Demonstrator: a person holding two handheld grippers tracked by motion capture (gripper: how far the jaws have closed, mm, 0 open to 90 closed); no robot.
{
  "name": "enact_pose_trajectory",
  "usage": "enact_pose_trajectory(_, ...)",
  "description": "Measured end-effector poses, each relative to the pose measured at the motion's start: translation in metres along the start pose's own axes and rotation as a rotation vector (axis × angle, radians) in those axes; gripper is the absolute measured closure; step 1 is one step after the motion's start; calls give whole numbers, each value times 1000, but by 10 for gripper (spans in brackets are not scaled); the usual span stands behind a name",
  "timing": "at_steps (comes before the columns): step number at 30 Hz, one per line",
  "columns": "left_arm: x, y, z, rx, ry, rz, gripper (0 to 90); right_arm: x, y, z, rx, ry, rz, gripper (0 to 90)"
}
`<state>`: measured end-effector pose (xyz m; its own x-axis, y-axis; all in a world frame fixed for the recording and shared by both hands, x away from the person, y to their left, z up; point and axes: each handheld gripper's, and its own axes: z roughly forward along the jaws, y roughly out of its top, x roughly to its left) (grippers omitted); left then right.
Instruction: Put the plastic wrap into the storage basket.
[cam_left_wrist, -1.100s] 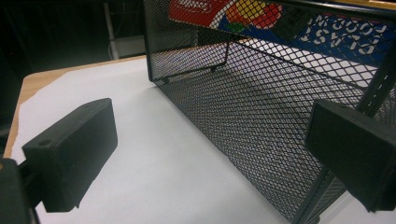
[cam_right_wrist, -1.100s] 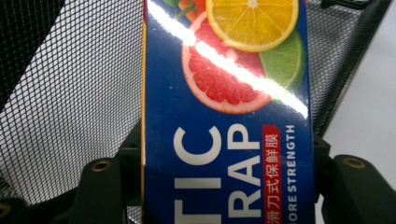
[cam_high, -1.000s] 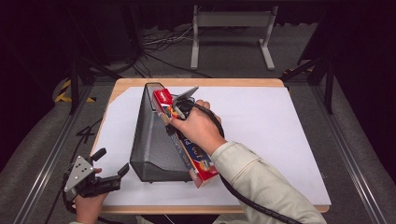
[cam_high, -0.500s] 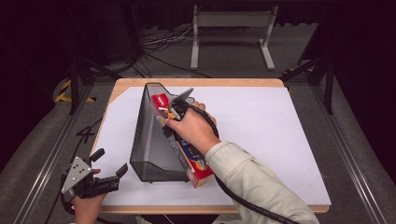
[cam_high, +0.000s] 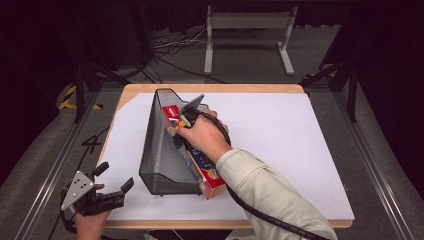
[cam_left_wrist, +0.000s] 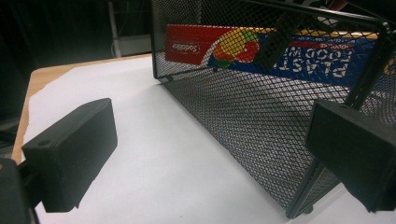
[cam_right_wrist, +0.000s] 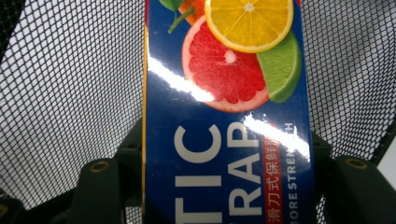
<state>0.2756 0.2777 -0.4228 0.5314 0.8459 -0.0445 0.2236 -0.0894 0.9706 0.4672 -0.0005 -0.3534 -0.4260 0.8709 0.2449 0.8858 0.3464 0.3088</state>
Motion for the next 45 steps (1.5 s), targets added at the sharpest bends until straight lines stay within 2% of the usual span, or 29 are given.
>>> enact_pose_trajectory(14,1,0,1,-7,8,-5,33,0,3,11,28,-22,-6,382)
enact_pose_trajectory(26,2,0,2,-13,6,-8,33,-2,7,14,19,-43,-8,369)
enact_pose_trajectory(30,2,0,2,-12,7,-13,33,-3,7,14,15,-29,-15,355)
enact_pose_trajectory(31,2,1,2,-11,5,-11,33,-5,7,12,-3,-8,-13,308)
enact_pose_trajectory(35,1,1,4,-12,0,-7,33,-6,6,9,-14,21,-1,258)
enact_pose_trajectory(41,1,1,4,-11,-4,-5,33,-4,2,-2,-54,24,-44,220)
enact_pose_trajectory(45,1,1,4,-13,0,-12,33,-9,0,-15,-98,54,-48,197)
